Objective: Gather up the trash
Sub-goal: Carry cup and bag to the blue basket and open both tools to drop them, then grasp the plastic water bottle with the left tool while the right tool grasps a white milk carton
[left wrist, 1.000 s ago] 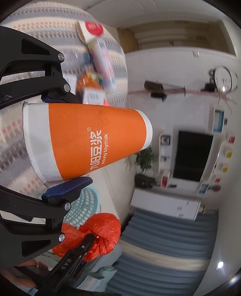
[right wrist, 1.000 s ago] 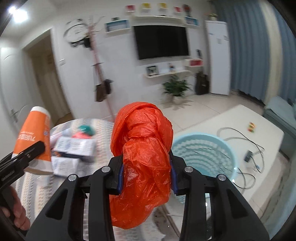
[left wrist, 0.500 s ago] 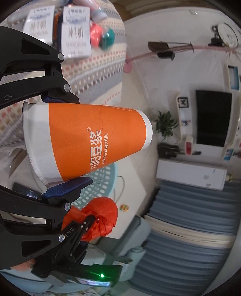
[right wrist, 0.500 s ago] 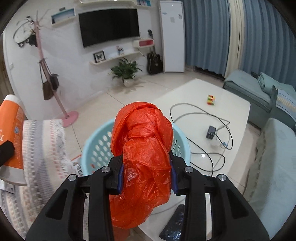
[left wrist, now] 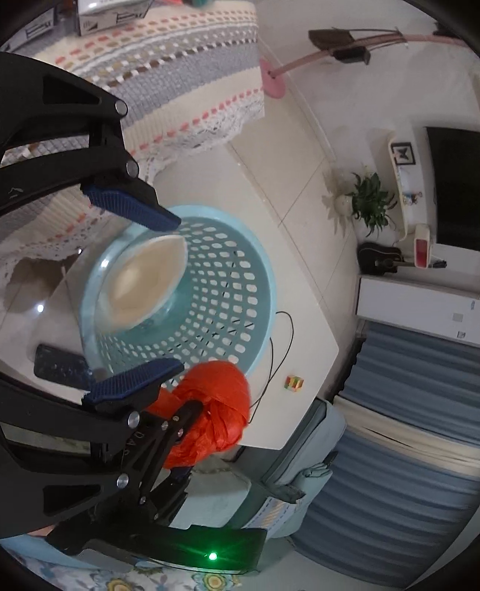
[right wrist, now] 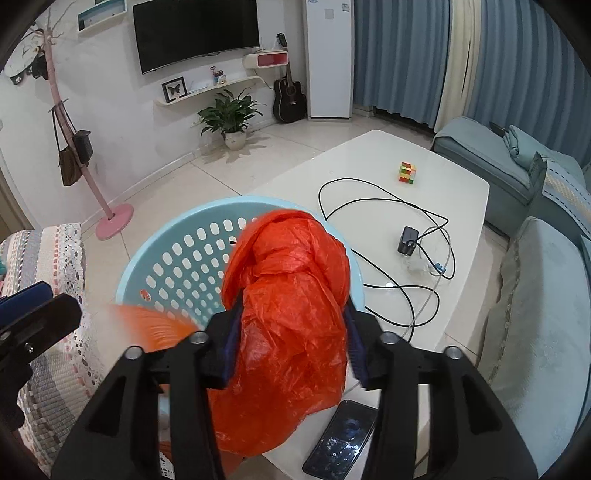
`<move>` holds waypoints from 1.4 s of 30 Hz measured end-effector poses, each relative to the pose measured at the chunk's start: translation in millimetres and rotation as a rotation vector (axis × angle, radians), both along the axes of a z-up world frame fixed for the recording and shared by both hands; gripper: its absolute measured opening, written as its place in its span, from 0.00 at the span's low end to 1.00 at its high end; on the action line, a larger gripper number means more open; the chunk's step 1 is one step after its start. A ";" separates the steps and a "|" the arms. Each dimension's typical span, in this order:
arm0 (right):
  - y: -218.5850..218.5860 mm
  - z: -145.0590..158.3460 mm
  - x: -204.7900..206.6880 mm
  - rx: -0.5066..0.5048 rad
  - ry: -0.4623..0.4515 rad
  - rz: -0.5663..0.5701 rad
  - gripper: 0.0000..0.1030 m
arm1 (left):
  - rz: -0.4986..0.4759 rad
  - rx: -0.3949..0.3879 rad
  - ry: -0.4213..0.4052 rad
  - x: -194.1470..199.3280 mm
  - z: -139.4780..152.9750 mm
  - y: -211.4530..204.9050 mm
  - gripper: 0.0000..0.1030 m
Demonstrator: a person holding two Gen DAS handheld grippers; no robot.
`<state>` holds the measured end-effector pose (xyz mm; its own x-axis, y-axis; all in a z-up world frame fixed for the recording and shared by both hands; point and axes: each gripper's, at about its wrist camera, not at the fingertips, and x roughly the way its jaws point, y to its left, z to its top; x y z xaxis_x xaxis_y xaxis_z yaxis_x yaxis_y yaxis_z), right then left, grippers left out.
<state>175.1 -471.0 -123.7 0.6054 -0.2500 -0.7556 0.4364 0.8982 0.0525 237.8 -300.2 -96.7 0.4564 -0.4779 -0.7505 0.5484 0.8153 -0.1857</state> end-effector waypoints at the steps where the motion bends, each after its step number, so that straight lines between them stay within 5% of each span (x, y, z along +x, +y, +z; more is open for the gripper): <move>1: -0.2 0.8 -0.7 -0.001 -0.005 0.000 0.54 | 0.003 -0.009 0.006 -0.6 -0.7 2.0 0.70; 14: 19.2 26.5 -11.3 -0.014 -0.055 0.027 0.61 | 0.083 -0.078 -0.050 -25.5 25.9 43.7 0.74; 24: 89.1 81.6 -23.9 -0.068 -0.176 0.164 0.66 | 0.220 -0.155 -0.156 -63.5 74.0 120.7 0.75; 34: 196.6 119.6 -33.0 -0.040 -0.307 0.399 0.84 | 0.480 -0.140 -0.247 -103.5 102.2 231.1 0.78; 42: 271.3 109.2 -18.2 0.022 -0.262 0.572 0.84 | 0.690 -0.107 -0.196 -124.4 88.7 328.4 0.79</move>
<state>157.0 -199.6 -14.5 0.8047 0.1823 -0.5651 -0.1426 0.9832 0.1141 113.4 28.2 -8.0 0.8017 -0.0983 -0.5896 -0.0536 0.9706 -0.2347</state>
